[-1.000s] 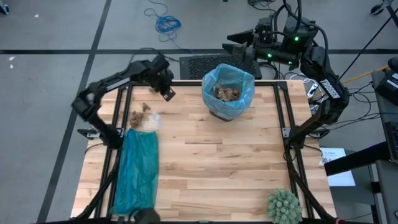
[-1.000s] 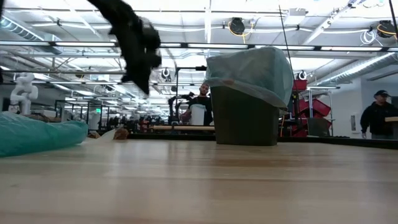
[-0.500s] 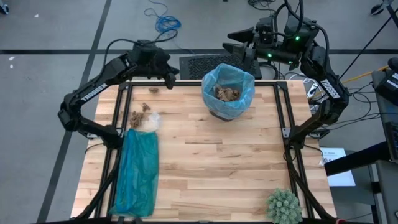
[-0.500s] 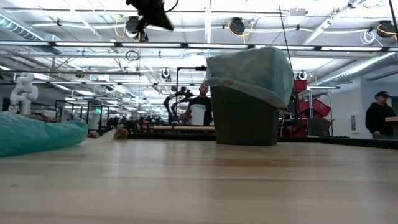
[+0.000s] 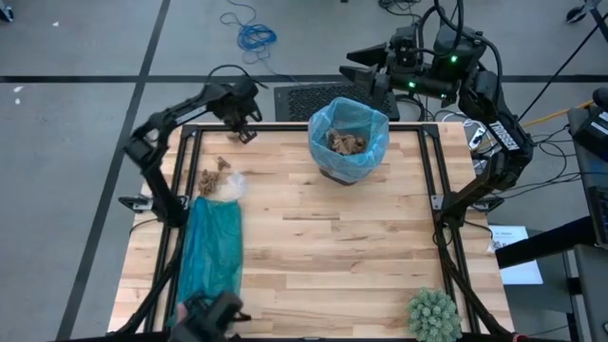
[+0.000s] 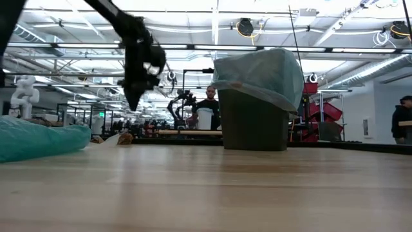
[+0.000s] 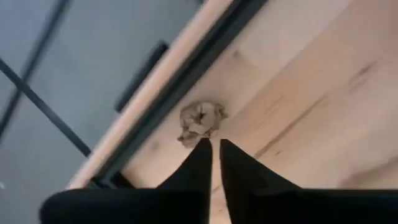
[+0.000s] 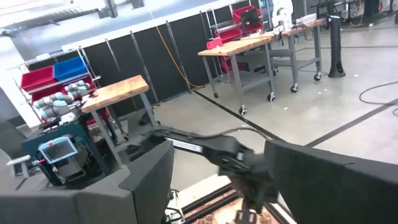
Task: Place trash/remove bag and relplace
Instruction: Put the brown napkin into the trash bin
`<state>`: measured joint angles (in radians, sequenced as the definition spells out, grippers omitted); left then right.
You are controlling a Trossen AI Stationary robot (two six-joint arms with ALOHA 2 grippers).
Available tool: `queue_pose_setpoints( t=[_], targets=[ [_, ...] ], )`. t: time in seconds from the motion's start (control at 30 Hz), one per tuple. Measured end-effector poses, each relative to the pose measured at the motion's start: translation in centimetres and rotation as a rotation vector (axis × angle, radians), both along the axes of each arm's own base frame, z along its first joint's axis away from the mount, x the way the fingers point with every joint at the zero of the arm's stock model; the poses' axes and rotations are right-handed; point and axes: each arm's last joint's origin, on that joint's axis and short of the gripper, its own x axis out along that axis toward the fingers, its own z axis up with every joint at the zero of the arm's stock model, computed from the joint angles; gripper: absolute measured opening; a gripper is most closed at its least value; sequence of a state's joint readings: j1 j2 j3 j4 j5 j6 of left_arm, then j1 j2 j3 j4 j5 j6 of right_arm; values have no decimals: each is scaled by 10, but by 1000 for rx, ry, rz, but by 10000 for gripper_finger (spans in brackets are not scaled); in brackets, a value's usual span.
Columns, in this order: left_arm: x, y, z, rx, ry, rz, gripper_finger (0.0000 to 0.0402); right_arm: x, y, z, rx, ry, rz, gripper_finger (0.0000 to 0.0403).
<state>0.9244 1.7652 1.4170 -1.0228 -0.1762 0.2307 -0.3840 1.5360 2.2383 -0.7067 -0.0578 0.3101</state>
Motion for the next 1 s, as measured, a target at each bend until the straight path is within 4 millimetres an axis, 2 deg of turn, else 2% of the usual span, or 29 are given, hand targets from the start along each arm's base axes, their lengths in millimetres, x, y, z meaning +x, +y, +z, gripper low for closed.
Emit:
queue_pose_setpoints(
  t=[0.17, 0.37, 0.47, 0.57, 0.7, 0.8, 0.93, 1.0],
  targets=[
    [-3, 19, -40, -118, 46, 59, 99, 0, 0, 0, 30, -11, 0, 244],
    [-5, 29, -62, -133, 111, 75, 173, 0, 0, 0, 46, -16, 0, 244],
    [-2, 34, -69, -108, 102, 75, 195, 0, 0, 0, 44, -15, 0, 244],
    [1, 41, -85, -121, 94, 71, 199, 0, 0, 0, 44, -15, -1, 244],
    [2, 40, -97, -197, 83, 75, 178, 0, 0, 0, 44, -14, -1, 244],
    [3, 37, -96, -213, 73, 68, 132, 0, 0, 0, 43, -13, -5, 244],
    [3, 28, -80, -285, -20, 57, 34, 0, 0, 0, 38, -11, -5, 244],
    [4, 25, -62, -293, -138, 77, 14, 0, 0, 0, 33, -10, -6, 244]
  ],
)
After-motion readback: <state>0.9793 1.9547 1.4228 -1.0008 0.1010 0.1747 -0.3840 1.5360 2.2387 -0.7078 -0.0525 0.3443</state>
